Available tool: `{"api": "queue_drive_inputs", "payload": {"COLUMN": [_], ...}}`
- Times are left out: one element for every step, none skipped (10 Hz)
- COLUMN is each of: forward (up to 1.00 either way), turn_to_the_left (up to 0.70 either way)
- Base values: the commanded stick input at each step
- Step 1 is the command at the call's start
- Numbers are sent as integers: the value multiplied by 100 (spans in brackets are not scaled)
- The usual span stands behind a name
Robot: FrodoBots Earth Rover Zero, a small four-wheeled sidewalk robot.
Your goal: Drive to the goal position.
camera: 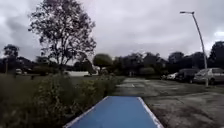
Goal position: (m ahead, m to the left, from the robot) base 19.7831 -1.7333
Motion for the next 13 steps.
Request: {"api": "queue_drive_inputs", "payload": {"forward": [50, 50, 50, 50, 50, 50, 50, 50, 50, 50, 50, 50, 50], "turn_to_the_left": [0, 0, 0, 0, 0, 0, 0, -9, -32, -50, 0, 0, 0]}}
